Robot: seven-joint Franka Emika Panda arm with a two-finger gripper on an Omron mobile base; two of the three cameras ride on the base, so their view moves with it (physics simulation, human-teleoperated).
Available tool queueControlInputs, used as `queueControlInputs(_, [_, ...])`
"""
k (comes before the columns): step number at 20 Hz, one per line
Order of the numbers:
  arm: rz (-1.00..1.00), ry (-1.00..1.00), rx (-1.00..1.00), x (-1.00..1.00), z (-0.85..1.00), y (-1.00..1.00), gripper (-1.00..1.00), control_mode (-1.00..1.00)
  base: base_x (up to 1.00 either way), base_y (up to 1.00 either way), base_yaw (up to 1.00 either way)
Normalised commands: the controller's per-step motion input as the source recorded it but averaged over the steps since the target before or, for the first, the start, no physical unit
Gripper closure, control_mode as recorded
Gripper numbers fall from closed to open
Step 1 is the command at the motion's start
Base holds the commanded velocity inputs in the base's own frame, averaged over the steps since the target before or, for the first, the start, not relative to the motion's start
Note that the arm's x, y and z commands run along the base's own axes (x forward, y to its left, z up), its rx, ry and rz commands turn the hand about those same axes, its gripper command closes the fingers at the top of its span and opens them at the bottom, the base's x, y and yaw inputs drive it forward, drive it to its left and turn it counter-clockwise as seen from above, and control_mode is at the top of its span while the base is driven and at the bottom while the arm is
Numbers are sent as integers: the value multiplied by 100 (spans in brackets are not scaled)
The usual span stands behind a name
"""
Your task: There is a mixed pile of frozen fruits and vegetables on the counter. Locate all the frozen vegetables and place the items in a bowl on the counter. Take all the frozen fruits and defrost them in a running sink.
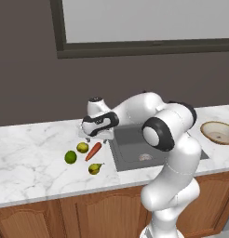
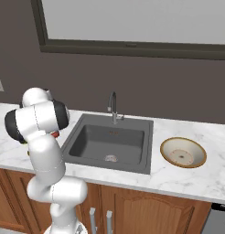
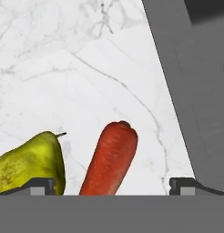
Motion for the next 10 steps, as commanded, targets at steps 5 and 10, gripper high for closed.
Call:
queueControlInputs(5, [-6, -3, 0, 1, -21, -5, -100, -100, 0, 0, 0])
queueControlInputs(10, [-7, 0, 0, 10, -24, -3, -100, -100, 0, 0, 0])
